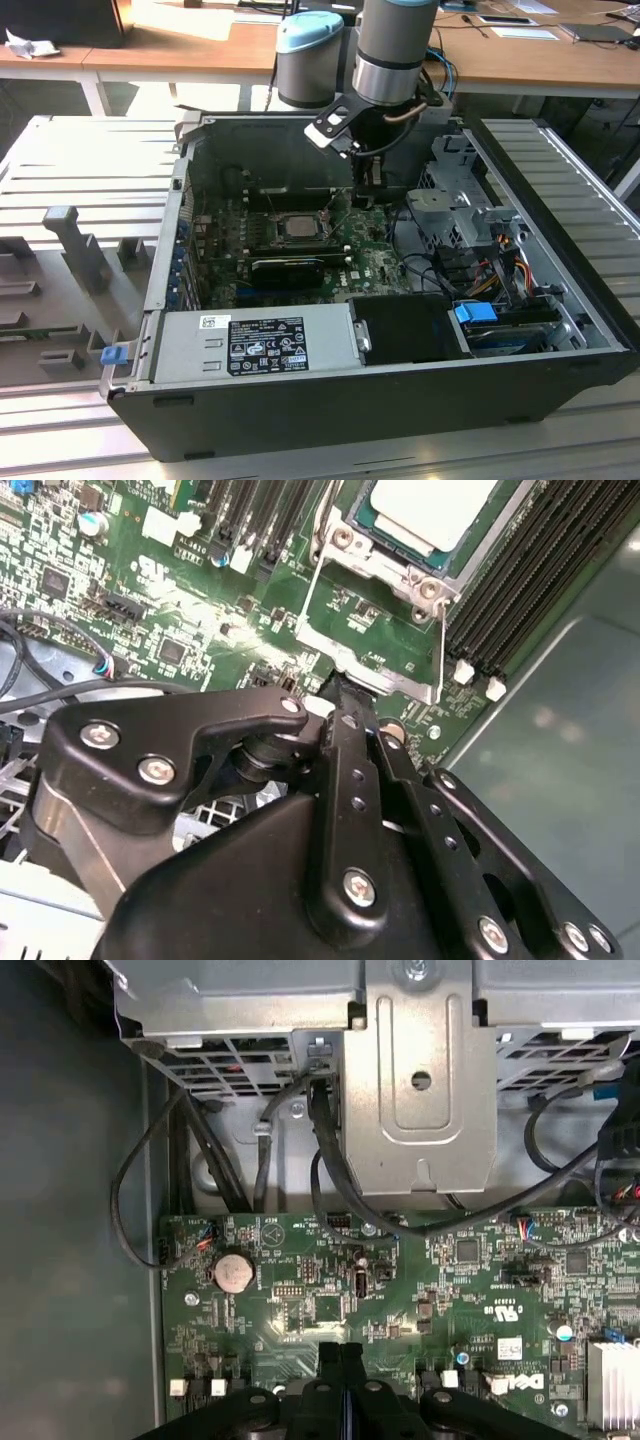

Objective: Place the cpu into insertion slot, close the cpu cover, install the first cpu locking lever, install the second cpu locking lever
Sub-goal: 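Close the cpu cover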

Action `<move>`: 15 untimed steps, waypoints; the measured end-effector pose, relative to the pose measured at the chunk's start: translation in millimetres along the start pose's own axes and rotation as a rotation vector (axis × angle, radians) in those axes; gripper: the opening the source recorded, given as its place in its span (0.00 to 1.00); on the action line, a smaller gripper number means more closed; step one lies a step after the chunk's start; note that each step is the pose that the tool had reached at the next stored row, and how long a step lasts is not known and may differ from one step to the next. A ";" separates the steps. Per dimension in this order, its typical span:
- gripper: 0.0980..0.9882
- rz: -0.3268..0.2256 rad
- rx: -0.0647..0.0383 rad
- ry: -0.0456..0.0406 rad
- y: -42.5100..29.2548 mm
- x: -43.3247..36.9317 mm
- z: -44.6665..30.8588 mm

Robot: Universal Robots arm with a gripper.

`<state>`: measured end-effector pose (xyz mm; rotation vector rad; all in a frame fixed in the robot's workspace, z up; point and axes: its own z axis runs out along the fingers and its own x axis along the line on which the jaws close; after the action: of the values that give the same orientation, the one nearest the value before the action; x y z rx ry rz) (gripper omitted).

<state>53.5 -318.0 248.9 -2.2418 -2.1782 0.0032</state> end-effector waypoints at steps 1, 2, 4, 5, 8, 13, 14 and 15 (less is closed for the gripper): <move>0.01 0.000 0.000 0.0001 -0.2 0.1 0.0; 0.01 0.000 0.000 0.0000 -0.3 0.1 0.0; 0.01 0.000 0.000 0.0000 -1.1 0.1 0.0; 0.01 0.000 0.000 0.0000 -2.0 0.1 0.1; 0.01 0.000 0.000 0.0000 -6.7 -0.1 0.1; 0.01 0.000 0.000 0.0000 -9.2 -0.2 0.2; 0.01 0.000 0.000 0.0000 -9.3 -0.2 0.1; 0.01 0.000 0.000 0.0000 -9.9 -0.2 0.1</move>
<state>43.6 -317.9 248.9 -2.2419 -2.1783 0.0031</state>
